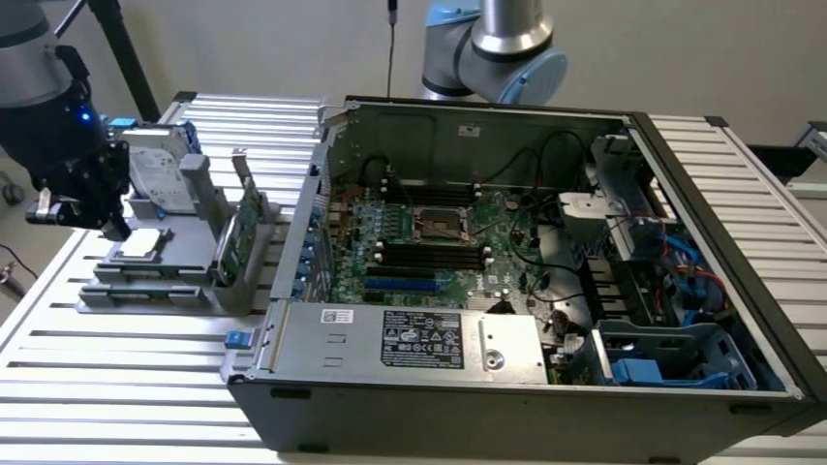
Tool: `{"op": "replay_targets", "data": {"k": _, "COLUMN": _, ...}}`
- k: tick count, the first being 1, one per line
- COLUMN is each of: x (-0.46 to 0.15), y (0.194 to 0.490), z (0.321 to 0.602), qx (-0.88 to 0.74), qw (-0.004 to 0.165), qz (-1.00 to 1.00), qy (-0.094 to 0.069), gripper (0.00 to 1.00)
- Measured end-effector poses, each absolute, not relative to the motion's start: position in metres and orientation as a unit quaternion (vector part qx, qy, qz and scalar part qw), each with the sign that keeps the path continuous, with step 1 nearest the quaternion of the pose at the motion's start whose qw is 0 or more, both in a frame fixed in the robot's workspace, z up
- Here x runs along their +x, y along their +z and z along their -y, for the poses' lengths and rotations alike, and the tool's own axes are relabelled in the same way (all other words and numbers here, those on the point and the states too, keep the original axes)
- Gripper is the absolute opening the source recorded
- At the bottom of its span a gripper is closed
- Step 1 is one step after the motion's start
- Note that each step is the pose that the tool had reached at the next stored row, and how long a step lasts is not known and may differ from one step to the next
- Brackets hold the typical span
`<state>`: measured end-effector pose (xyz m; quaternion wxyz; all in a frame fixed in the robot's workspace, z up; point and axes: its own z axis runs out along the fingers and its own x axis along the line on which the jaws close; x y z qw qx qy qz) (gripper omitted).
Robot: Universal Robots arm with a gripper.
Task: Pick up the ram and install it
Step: 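Pick up the ram and move it above insertion slot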
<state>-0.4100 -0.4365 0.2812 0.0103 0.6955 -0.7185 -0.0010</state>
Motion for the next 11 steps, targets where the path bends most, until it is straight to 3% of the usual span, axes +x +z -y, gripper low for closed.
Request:
{"op": "replay_targets", "data": {"k": 7, "x": -0.412, "y": 0.271, "z": 0.451, "qx": 0.701, "qw": 0.006, "qz": 0.713, "qy": -0.004, "gripper": 0.12}}
{"op": "replay_targets", "data": {"k": 9, "x": -0.412, "y": 0.268, "z": 0.452, "qx": 0.703, "qw": 0.006, "qz": 0.711, "qy": -0.004, "gripper": 0.24}}
{"op": "replay_targets", "data": {"k": 11, "x": -0.412, "y": 0.264, "z": 0.453, "qx": 0.706, "qw": 0.006, "qz": 0.708, "qy": -0.004, "gripper": 0.30}}
